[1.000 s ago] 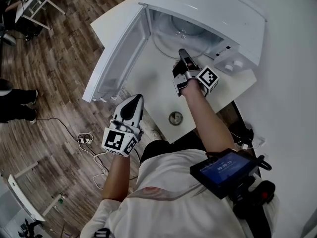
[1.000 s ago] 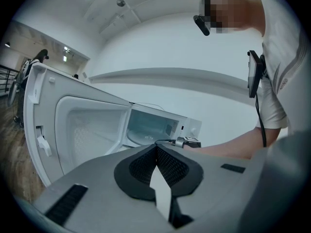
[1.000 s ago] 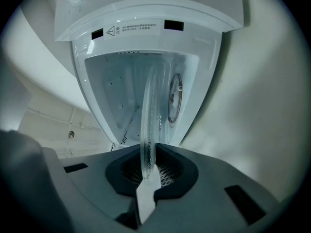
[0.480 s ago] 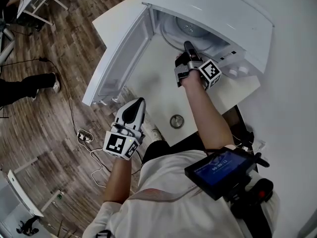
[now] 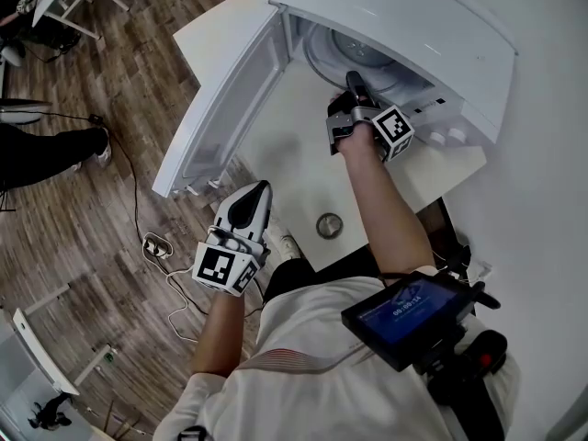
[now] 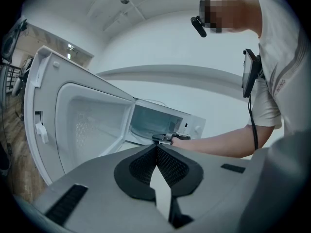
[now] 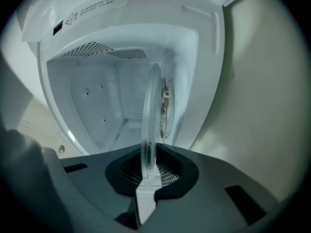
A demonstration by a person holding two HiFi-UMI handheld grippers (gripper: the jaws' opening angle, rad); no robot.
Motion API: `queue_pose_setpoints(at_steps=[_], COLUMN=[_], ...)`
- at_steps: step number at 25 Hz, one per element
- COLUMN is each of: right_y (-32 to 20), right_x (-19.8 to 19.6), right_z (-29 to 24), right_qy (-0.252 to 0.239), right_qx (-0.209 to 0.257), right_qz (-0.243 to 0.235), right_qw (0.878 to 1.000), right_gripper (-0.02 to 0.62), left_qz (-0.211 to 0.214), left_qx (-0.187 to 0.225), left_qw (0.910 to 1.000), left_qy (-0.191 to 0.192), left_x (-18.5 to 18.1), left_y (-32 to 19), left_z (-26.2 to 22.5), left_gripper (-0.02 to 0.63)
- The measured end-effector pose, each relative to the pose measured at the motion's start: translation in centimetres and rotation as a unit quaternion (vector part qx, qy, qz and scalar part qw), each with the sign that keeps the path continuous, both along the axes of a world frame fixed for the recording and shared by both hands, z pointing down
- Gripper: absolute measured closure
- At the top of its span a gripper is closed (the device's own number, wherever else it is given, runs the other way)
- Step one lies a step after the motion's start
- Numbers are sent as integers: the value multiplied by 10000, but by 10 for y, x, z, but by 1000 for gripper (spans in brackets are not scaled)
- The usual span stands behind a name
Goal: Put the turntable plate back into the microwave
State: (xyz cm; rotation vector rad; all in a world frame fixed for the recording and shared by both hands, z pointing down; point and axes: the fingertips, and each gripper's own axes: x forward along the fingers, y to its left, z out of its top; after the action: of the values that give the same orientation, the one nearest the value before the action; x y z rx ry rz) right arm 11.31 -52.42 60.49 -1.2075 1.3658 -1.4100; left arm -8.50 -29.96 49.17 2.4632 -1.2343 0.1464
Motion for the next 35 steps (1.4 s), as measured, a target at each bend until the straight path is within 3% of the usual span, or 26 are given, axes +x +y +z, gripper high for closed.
queue_pose_setpoints(at_steps=[17,35], right_y=[-1,-13], right_x=[-9,-30], right_z=[1,7], right_qy=[148,-82], right_qx=[-426,-583], right_qz=[-400,-738], right_qw=[9982,9955], right_gripper=[565,428], left_qz=[75,47], left_qx=[-52,-135], left_qw=[9999,9999], left_qy=[44,48], left_x=[1,-5], left_y=[-1,0], left_z=[4,7], left_gripper=[595,595])
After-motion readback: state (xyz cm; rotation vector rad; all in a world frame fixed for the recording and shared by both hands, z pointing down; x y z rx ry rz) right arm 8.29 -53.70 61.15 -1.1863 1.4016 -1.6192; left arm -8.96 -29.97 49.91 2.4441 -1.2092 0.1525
